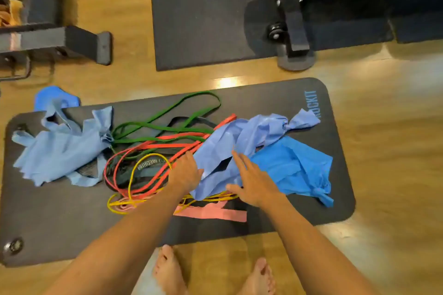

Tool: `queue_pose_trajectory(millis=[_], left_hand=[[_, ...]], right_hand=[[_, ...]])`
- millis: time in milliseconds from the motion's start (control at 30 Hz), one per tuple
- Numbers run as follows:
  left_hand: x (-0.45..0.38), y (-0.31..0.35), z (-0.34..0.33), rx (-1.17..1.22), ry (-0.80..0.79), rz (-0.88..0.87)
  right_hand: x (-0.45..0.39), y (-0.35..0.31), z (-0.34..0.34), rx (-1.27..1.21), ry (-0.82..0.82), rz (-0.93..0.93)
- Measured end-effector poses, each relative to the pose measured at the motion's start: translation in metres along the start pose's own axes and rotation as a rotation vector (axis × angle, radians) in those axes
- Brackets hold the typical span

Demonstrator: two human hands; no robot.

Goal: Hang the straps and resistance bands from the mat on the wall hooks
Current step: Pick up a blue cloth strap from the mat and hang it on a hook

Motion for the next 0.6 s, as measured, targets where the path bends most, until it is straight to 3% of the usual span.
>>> queue_pose_trajectory(millis=[167, 300, 467, 600], left_hand=[[-0.049, -0.017, -0.036, 0.159, 0.008, 0.088], [-0.051, -0.021, -0.009, 0.228, 0.183, 0.06], [0.018, 0.026, 0.062, 0.19, 0.339, -0.285], [0.099, 0.087, 0.149, 0.536, 0.247, -0.4]], right_hand=[[-0.038, 0.036, -0.051, 0.029, -0.055, -0.04], [-0.044, 0.033, -0.045, 0.128, -0.064, -0.05], [-0.012, -0.019, 0.025, 0.076, -0.022, -0.032], [0.038, -0.072, 0.119, 0.108, 0.051, -0.04]])
Point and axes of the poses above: each hand's wrist, its own x-axis away from the middle knuckle, its own z-axis out of the back of the hand, y = z × x, the point moved 6 cm from there along -x, towards the middle knuckle, and after that the axes turned 9 degrees about -y, right-handed, at the moved point
